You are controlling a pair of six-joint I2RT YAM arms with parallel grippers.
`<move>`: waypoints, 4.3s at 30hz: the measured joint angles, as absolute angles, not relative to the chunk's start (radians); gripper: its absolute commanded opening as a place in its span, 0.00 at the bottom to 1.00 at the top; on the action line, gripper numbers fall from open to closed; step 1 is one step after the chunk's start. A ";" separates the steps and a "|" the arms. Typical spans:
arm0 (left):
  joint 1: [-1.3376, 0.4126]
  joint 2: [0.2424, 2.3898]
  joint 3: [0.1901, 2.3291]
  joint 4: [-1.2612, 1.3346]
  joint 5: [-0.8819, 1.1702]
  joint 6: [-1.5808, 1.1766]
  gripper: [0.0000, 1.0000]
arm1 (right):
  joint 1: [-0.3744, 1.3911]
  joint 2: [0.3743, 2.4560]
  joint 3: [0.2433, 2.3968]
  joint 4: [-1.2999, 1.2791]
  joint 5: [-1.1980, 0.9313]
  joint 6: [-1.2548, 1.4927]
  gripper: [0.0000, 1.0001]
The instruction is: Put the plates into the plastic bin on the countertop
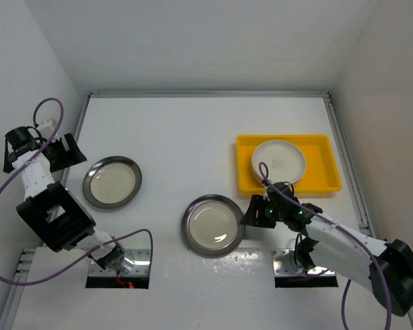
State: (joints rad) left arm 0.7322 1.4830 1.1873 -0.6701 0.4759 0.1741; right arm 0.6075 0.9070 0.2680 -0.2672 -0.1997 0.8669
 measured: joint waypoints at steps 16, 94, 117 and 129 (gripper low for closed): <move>0.725 1.398 1.147 -0.706 0.483 0.195 0.83 | 0.612 1.169 0.065 0.334 -0.388 1.043 0.00; 0.725 1.440 1.135 -0.710 0.486 0.210 0.83 | -0.408 1.110 0.582 -0.373 -0.320 0.692 0.46; 0.725 1.500 1.112 -0.690 0.459 0.252 0.84 | -0.399 1.199 0.607 -0.384 -0.259 0.700 0.52; 0.749 1.742 1.036 -0.649 0.356 0.350 0.54 | -0.399 1.036 0.667 -0.469 -0.239 0.659 0.59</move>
